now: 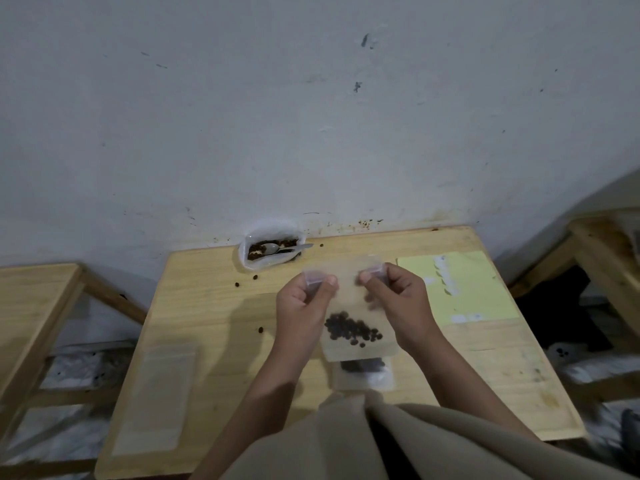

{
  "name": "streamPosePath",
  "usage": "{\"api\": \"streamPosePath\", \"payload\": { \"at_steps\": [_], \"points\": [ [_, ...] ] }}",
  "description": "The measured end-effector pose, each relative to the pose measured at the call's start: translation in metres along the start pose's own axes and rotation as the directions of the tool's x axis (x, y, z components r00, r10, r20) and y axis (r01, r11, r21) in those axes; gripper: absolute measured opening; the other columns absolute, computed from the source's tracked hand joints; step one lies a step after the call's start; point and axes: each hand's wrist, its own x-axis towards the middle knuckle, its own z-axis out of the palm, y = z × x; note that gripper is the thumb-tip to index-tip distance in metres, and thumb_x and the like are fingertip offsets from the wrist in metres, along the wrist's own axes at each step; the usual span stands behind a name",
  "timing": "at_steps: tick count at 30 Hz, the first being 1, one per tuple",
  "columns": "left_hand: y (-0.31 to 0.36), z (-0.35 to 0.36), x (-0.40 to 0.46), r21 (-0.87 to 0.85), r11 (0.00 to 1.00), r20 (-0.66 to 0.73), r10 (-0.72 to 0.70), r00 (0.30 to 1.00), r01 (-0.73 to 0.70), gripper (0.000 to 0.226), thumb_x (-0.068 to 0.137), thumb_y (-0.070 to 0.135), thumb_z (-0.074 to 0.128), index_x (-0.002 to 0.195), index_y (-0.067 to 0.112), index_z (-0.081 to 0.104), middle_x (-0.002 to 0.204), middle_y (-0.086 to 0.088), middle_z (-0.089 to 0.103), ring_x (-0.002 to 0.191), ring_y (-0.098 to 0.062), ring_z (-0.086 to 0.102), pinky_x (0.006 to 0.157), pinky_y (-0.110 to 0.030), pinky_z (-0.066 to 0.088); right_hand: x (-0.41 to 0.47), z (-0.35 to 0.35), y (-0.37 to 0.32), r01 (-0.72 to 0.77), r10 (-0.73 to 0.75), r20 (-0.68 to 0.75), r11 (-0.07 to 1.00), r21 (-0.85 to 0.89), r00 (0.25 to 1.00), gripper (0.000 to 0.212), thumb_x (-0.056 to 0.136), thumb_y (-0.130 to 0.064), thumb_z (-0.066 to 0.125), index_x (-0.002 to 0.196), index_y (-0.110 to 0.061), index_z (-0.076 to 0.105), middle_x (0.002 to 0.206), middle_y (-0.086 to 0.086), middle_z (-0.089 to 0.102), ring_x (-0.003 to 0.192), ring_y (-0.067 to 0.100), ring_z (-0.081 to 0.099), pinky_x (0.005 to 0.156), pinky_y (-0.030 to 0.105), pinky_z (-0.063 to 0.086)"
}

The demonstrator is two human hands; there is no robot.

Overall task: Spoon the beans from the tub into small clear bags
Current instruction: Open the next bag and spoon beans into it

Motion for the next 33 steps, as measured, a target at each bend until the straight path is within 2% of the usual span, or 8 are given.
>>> {"api": "streamPosePath", "payload": {
  "at_steps": [2,5,12,16,21,27,30,33],
  "points": [
    [0.0,0.004,-0.001,0.024,1.0,0.026,0.019,0.999,-0.02,0.007,0.087,0.013,0.065,0.087,0.007,0.067,0.082,-0.015,0.07,0.074,-0.023,0.066,0.07,-0.039,0.055,0.0,-0.002,-0.001,-0.004,0.004,0.027,1.0,0.006,1.0,0.009,0.082,-0.007,0.069,0.076,-0.014,0.07,0.064,-0.006,0.067,0.057,0.005,0.058,0.054,0.018,0.047],
    [0.001,0.009,-0.002,0.031,0.999,0.043,0.023,0.999,-0.024,0.006,0.087,0.013,0.065,0.086,0.008,0.068,0.081,-0.013,0.071,0.075,-0.023,0.067,0.071,-0.038,0.055,0.003,-0.003,-0.001,-0.004,0.004,0.036,1.0,0.004,0.999,0.009,0.08,-0.007,0.07,0.074,-0.015,0.071,0.064,-0.006,0.068,0.058,0.003,0.058,0.054,0.014,0.046],
    [0.004,0.009,0.001,-0.028,0.999,0.077,0.021,0.997,-0.019,0.006,0.084,0.008,0.066,0.088,0.006,0.071,0.083,-0.006,0.075,0.08,-0.015,0.07,0.071,-0.022,0.053,0.012,-0.001,0.001,0.052,-0.053,0.097,0.998,0.018,0.994,0.017,0.081,0.003,0.066,0.073,-0.013,0.068,0.062,-0.011,0.069,0.06,0.0,0.061,0.06,0.012,0.047],
    [0.002,0.011,0.005,0.064,0.997,0.025,0.051,0.998,-0.052,0.005,0.085,0.008,0.067,0.086,0.011,0.071,0.081,-0.004,0.075,0.078,-0.016,0.071,0.071,-0.026,0.055,0.016,0.0,0.008,0.003,-0.006,0.086,0.999,0.04,0.996,0.013,0.081,-0.001,0.067,0.074,-0.012,0.07,0.064,-0.007,0.07,0.06,0.005,0.061,0.06,0.017,0.049],
    [-0.008,0.011,0.018,0.102,0.994,-0.073,-0.039,0.997,0.047,0.003,0.083,0.017,0.07,0.085,0.014,0.072,0.082,-0.006,0.074,0.08,-0.025,0.07,0.078,-0.044,0.057,0.021,-0.009,0.015,-0.111,0.106,0.059,0.99,0.09,0.993,0.02,0.091,-0.014,0.057,0.087,-0.005,0.074,0.087,0.007,0.075,0.062,0.011,0.061,0.061,0.027,0.054],
    [-0.021,0.016,0.018,-0.006,0.994,-0.043,-0.11,0.993,0.11,0.008,0.085,0.016,0.068,0.081,0.012,0.072,0.077,-0.006,0.071,0.072,-0.019,0.065,0.07,-0.035,0.056,0.027,-0.019,0.025,-0.114,0.121,-0.105,0.991,0.073,0.987,0.02,0.091,-0.014,0.058,0.081,-0.006,0.074,0.076,0.0,0.074,0.06,0.008,0.061,0.058,0.026,0.055],
    [-0.033,0.014,0.022,-0.004,0.992,-0.063,-0.123,0.99,0.123,0.013,0.087,0.015,0.066,0.075,0.016,0.071,0.073,-0.002,0.068,0.072,-0.016,0.061,0.07,-0.033,0.053,0.029,-0.028,0.031,-0.204,0.21,-0.082,0.976,0.076,0.974,0.02,0.091,-0.019,0.059,0.084,-0.006,0.073,0.078,0.002,0.073,0.06,0.01,0.063,0.057,0.028,0.057],
    [-0.047,0.013,0.024,-0.047,0.974,-0.113,-0.226,0.968,0.222,0.013,0.088,0.016,0.065,0.077,0.013,0.07,0.075,-0.002,0.067,0.074,-0.016,0.062,0.072,-0.035,0.053,0.026,-0.037,0.047,-0.292,0.292,-0.009,0.954,-0.065,0.956,0.016,0.085,-0.021,0.068,0.096,-0.008,0.068,0.086,0.009,0.071,0.069,0.018,0.067,0.058,0.029,0.057]
  ]
}}
